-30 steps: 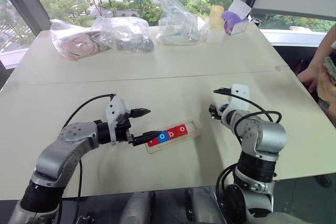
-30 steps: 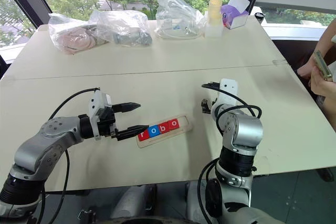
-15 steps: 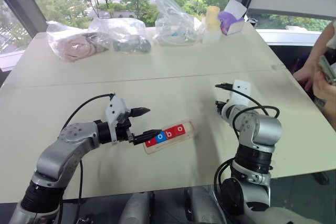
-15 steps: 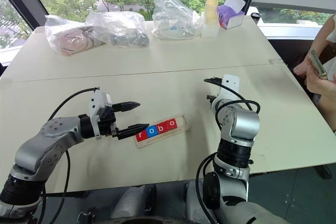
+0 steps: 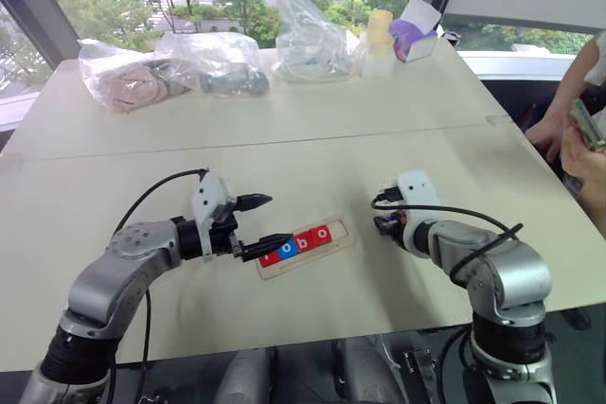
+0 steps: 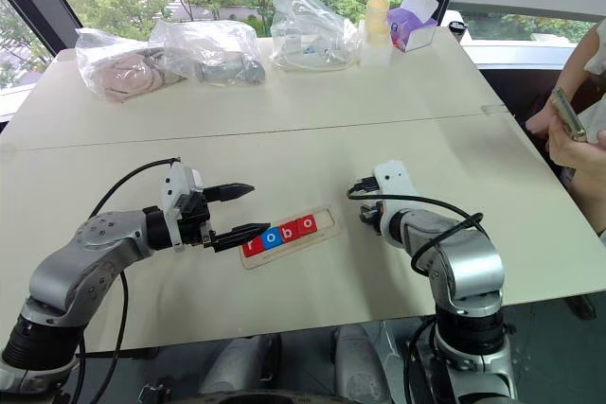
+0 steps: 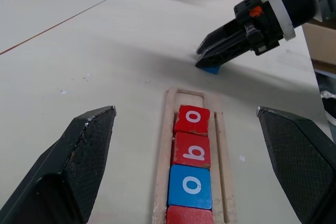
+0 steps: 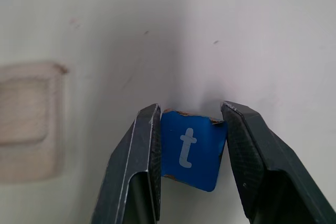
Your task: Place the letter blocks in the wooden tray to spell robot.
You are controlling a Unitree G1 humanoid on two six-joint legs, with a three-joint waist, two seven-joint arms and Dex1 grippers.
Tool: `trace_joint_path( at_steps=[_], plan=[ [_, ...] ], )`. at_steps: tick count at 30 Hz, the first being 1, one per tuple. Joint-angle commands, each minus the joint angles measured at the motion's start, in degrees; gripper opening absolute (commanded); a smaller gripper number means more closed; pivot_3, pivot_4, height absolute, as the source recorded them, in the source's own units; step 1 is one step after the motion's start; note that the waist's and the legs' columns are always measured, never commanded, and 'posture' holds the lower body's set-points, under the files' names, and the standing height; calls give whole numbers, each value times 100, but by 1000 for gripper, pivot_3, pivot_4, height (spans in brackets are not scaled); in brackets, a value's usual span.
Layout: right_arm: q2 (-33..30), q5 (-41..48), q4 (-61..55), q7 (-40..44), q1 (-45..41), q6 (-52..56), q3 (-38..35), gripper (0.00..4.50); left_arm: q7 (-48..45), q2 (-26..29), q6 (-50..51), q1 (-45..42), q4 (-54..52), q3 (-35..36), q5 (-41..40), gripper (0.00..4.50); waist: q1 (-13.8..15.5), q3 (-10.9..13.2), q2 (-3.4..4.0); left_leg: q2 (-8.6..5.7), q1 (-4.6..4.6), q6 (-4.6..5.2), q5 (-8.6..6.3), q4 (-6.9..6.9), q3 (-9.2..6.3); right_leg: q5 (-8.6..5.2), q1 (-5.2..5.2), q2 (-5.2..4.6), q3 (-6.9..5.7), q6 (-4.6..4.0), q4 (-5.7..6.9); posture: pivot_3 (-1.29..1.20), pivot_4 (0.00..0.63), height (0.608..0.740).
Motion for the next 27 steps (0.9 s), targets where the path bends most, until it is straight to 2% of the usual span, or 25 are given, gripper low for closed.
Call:
trace_joint_path(
  at_steps=[1, 4, 6, 7, 12, 17, 20, 27],
  plan=[
    [92, 356, 25, 164, 142, 239, 267, 1701, -25, -23, -125, -63, -62, -2, 52, 4500, -1, 0, 0, 1, 0, 0, 0, -1, 0, 0, -1, 0, 0, 0, 0, 0, 150, 740],
    [-17, 355, 68, 209, 38, 209, 268, 3156, -17, -39, -120, -45, -79, 6, 59, 4500, -3, 0, -1, 1, -2, 0, 0, -2, 1, 0, -4, 0, 0, 0, 0, 0, 150, 740],
    [-370, 464, 80, 482, -28, -71, 371, 4224, -22, -39, -107, -25, -106, 17, 52, 4500, 7, 0, -1, 1, -4, 0, 0, 4, 1, 1, -2, -1, 0, -1, -1, 0, 150, 740],
    [-593, 545, 104, 694, -39, -304, 413, 4413, -34, -34, -98, -14, -124, 23, 42, 4500, 16, 1, -2, 1, -5, 0, 0, 7, 1, 0, -1, -2, 0, -3, -6, 0, 150, 740],
    [-2068, 865, 649, 2414, -55, -2151, 565, 4413, -92, -9, -71, -22, -141, 28, 15, 4500, 61, 14, 0, -6, -14, 0, 0, 13, 7, -1, 2, -11, -1, 0, -16, 0, 150, 740],
    [-3260, 409, 2152, 4461, -19, -5029, 935, 4413, -156, 17, -59, -82, -117, 45, 13, 4500, 146, 18, -3, -7, -17, 3, -2, 7, 16, 4, -2, -11, -1, 24, -23, 0, 150, 740],
    [-3450, 114, 3175, 5197, -224, -6120, 1190, 4413, -160, 39, -51, -94, -120, 79, 9, 4500, 164, 20, -5, -6, -17, 3, -2, 10, 15, 2, 1, -11, -1, 20, -23, 0, 150, 740],
    [-3216, -119, 4645, 6238, -753, -7418, 1393, 4413, -118, 79, -15, -36, -190, 149, -20, 4500, 166, 23, -1, -6, -16, 2, -2, 11, 14, 3, 0, -11, 3, 15, -20, 0, 150, 740]
  ],
)
